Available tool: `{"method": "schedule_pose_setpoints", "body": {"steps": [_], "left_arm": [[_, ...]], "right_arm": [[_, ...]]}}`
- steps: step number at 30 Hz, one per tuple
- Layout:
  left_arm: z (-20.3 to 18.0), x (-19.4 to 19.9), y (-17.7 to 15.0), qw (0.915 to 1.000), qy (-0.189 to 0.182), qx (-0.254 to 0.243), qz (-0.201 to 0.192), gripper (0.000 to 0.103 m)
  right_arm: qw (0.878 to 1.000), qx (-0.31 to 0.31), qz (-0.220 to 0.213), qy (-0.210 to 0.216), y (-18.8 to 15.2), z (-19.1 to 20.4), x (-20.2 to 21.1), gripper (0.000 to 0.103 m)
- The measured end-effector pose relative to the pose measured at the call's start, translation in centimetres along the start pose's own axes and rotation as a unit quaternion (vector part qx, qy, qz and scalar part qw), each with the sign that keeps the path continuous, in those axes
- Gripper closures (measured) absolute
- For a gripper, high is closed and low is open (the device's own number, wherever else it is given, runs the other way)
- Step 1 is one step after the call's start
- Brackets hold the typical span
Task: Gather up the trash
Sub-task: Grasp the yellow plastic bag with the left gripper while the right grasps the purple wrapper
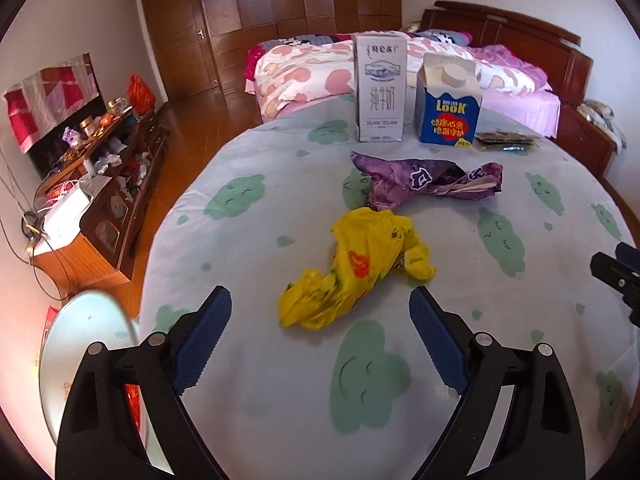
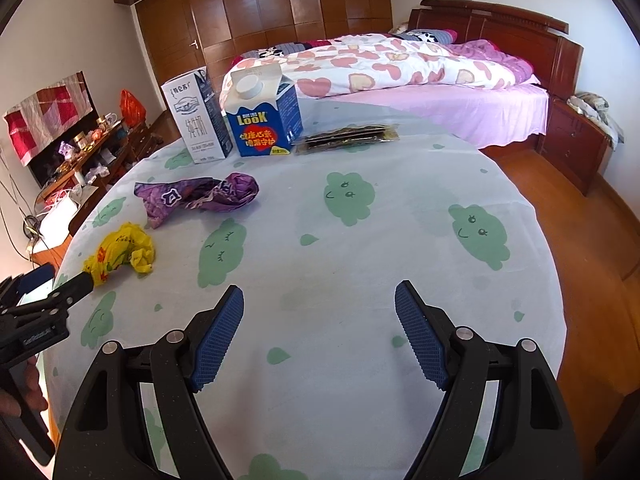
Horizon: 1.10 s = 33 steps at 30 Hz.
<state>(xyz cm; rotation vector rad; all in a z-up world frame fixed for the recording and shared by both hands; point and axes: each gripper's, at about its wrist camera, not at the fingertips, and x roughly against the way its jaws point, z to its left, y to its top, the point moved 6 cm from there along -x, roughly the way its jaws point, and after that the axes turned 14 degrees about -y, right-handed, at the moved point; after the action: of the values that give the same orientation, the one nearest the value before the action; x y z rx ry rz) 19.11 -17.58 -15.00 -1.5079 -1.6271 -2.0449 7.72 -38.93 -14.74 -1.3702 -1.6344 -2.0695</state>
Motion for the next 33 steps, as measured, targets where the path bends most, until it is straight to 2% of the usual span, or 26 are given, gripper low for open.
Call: {"method": "schedule_pose_setpoints", "body": {"steps": [6,9,11,14,15,18,24,28,31,33], "left_arm": [[-0.3,-2.5,0.6,0.9996,-0.016,0.001,0.024,0.022],[-0.6,-3.0,0.8,0.9992,-0.028,0.001,0.030,0.029],[-0.7,-3.4,0.8,0.9990,-0.029,-0.002,0.035,0.031],[-0.6,-3.6,0.8,0.9989,-0.028,0.001,0.037,0.042],[-0.6,-3.5,0.8,0.9989,-0.030,0.001,0.035,0.049],[-0.6,-3.4,0.9,0.9988,-0.038,0.004,0.031,0.055],[-0.2,-1.9,0.6,0.9984,-0.048,0.024,0.018,0.059],[0.9,0.6,0.2,0.9989,-0.019,0.042,-0.001,0.059],[2.0,2.2,0.2,0.9984,0.014,0.054,-0.012,0.059],[2.7,3.0,0.2,0.9978,0.035,0.053,-0.019,0.059]], "right_arm": [[1.000,0.010,0.006,0.005,1.5,-0.6,-0.9,0.026],[1.000,0.018,0.002,0.012,2.2,-0.4,-1.1,0.026],[0.999,0.034,-0.003,0.027,3.2,0.3,-1.5,0.026],[0.997,0.057,-0.014,0.045,4.6,1.5,-2.4,0.026],[0.997,0.062,-0.015,0.049,4.9,1.9,-2.6,0.026],[0.994,0.086,-0.019,0.062,6.4,3.6,-3.8,0.026],[0.985,0.142,-0.031,0.090,8.1,7.4,-4.2,0.026],[0.978,0.173,-0.037,0.107,8.7,9.6,-5.0,0.026],[0.972,0.199,-0.025,0.122,9.0,11.6,-6.3,0.027],[0.967,0.224,-0.015,0.119,8.7,12.8,-7.4,0.034]]}}
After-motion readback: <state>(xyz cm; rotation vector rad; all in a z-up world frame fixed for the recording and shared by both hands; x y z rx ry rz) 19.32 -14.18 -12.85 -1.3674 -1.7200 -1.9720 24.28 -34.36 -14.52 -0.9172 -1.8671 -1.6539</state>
